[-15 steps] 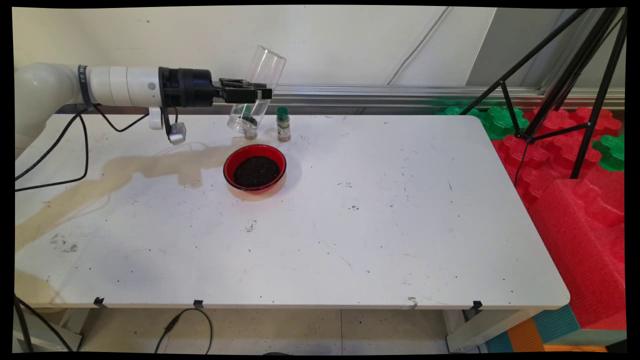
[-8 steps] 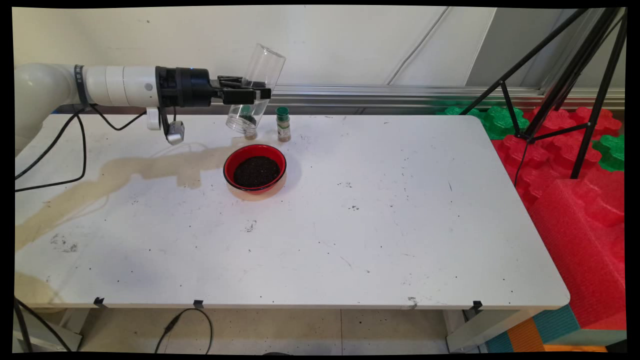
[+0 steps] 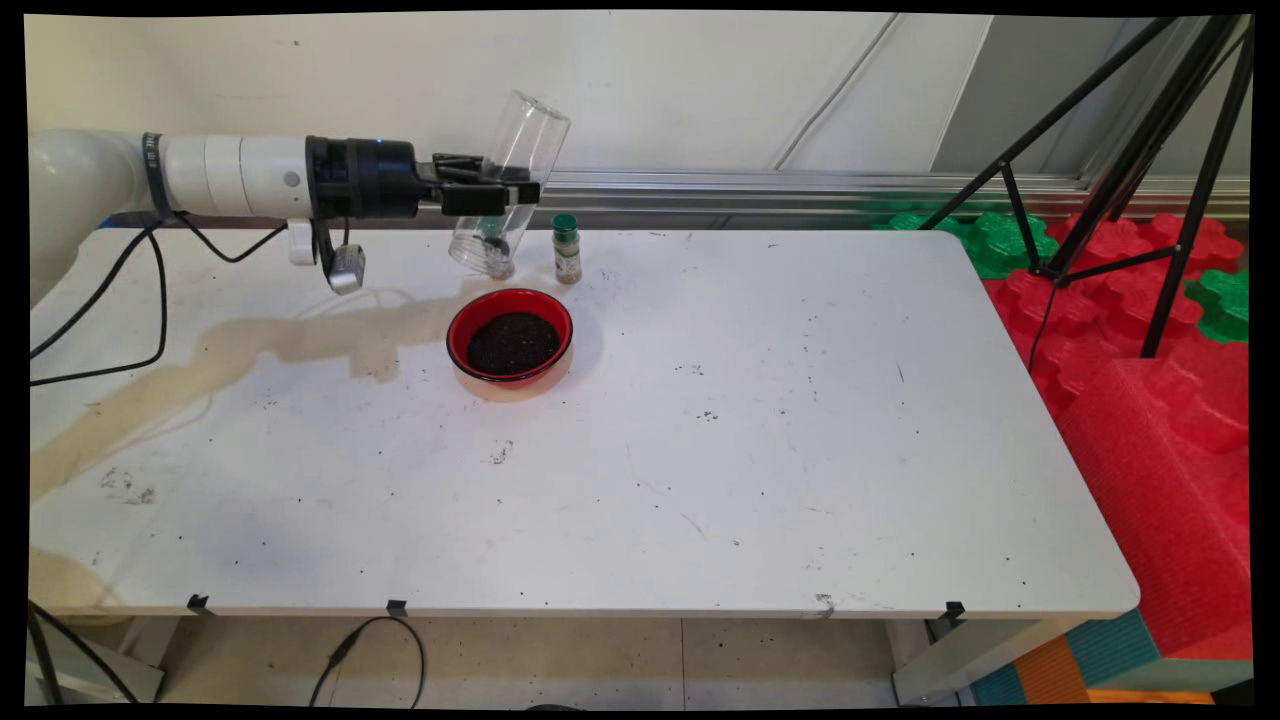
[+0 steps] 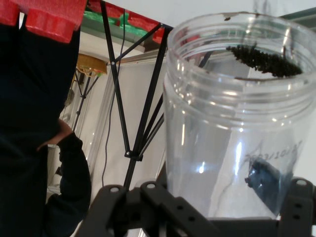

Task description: Place the picked object on the table

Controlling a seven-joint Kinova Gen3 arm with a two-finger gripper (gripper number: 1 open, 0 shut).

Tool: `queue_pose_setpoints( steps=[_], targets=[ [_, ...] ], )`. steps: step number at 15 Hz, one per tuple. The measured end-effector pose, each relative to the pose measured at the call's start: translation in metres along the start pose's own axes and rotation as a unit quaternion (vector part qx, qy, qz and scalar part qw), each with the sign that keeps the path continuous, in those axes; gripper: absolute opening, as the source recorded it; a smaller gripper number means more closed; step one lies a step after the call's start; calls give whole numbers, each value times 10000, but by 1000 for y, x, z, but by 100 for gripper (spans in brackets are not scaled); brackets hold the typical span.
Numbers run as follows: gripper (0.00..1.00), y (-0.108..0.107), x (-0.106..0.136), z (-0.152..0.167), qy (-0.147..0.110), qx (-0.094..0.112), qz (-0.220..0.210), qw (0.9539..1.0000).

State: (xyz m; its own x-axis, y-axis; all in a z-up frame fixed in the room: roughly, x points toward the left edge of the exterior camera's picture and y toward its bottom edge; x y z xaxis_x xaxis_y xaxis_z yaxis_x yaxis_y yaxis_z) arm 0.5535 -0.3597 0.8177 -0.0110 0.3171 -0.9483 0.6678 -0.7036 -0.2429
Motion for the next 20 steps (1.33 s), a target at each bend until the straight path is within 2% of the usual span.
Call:
queue_pose_setpoints(
  steps=[6, 13, 20],
  targets=[
    [0, -1, 8, -2, 158, -17, -239, 9996],
    [0, -1, 9, -3, 216, -51, -508, 9985],
    [0, -2, 5, -3, 223, -129, -1086, 9937]
  ],
)
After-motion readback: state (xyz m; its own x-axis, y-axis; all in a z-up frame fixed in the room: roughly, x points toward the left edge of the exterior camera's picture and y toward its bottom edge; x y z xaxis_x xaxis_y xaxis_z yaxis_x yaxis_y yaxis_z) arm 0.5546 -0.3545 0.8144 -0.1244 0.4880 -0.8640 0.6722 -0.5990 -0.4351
